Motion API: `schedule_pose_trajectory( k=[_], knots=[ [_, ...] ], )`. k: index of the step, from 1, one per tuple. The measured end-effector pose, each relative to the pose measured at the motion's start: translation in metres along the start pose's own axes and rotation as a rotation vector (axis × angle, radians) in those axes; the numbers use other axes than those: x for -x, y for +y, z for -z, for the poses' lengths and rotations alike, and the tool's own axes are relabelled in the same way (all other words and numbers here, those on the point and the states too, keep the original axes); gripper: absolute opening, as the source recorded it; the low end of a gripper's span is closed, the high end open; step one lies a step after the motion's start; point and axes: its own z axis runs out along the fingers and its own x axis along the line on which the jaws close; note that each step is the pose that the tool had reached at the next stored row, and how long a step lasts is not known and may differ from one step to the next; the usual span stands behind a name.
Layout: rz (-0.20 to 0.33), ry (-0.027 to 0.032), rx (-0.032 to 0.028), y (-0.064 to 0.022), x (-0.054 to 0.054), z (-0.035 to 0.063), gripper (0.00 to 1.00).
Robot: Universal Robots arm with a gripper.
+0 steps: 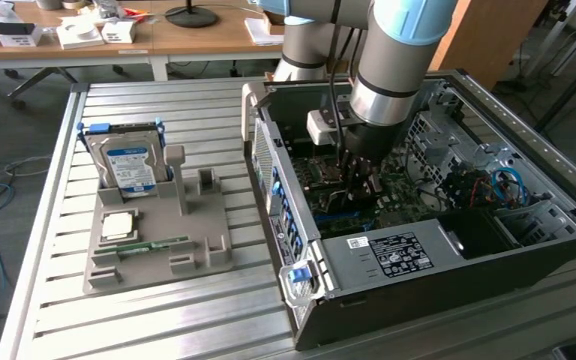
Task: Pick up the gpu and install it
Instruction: 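Insert the gpu into the slot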
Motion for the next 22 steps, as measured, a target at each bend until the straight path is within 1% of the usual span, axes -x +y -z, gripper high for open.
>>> schedule_pose_trajectory(
  k=[13,15,16,17,18,22],
  knots=[
    [0.000,-0.0001,0.0000,0.0000,0.0000,0.0000,0.26],
    [0.000,0.0000,0.0000,0.0000,0.0000,0.0000,0.27],
    [0.000,0.0000,0.0000,0.0000,0.0000,0.0000,0.33],
    [0.000,0.0000,-0.0001,0.0000,0.0000,0.0000,0.33],
    [0.000,0.0000,0.0000,0.0000,0.0000,0.0000,0.40],
    [0.000,0.0000,0.0000,0.0000,0.0000,0.0000,0.40]
  ],
)
